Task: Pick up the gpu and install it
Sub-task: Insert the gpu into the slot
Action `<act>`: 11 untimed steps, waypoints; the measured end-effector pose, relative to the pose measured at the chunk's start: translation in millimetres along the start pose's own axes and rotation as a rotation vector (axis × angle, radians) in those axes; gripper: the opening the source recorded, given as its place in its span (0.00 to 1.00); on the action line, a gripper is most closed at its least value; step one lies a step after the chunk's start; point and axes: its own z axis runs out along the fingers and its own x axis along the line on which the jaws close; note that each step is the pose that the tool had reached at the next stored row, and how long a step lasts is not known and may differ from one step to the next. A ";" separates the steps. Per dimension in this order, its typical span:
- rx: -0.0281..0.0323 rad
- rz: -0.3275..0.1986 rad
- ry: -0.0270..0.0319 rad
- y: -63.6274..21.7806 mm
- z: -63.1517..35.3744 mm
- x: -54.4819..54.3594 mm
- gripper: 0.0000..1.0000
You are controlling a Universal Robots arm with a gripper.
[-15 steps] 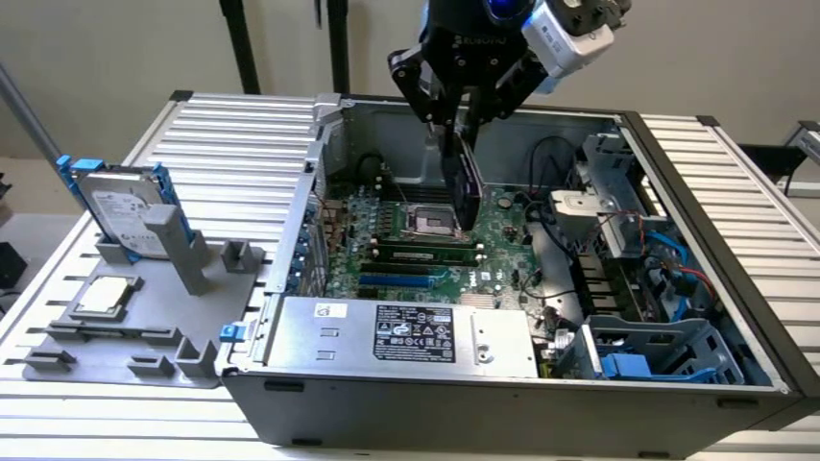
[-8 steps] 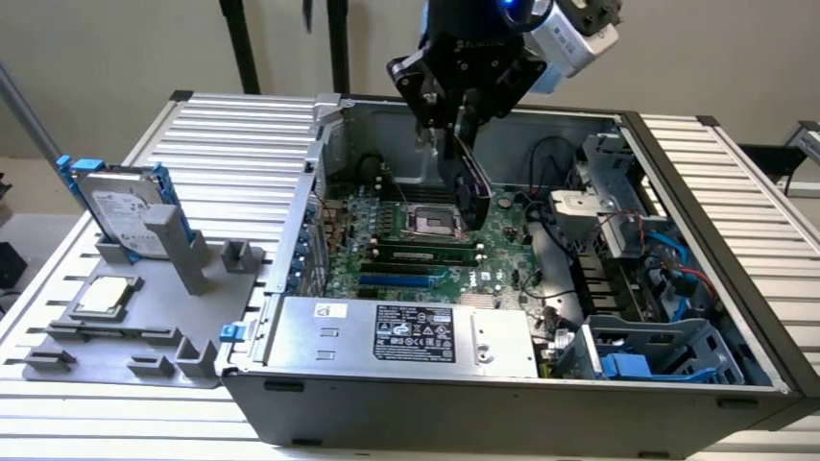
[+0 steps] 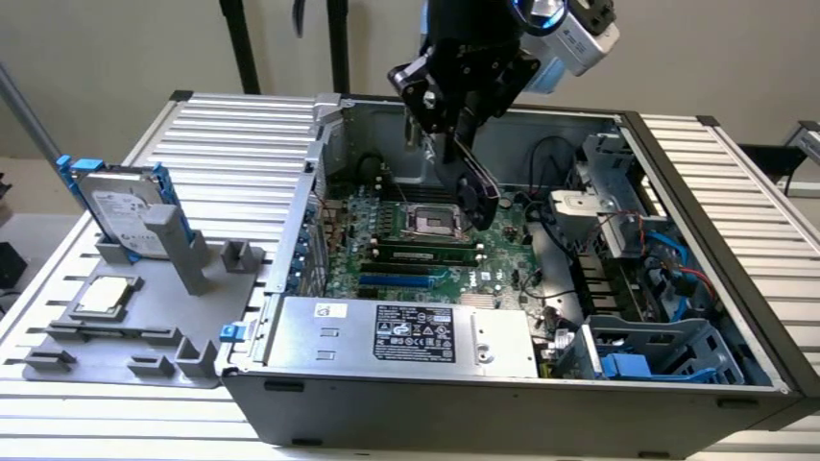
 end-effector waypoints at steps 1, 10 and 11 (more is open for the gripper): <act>-0.0003 -0.018 0.0010 0.0 0.4 0.0 0.27; -0.0034 -0.181 0.0100 -0.2 3.8 0.1 0.27; -0.0037 -0.199 0.0110 -0.2 4.3 0.1 0.27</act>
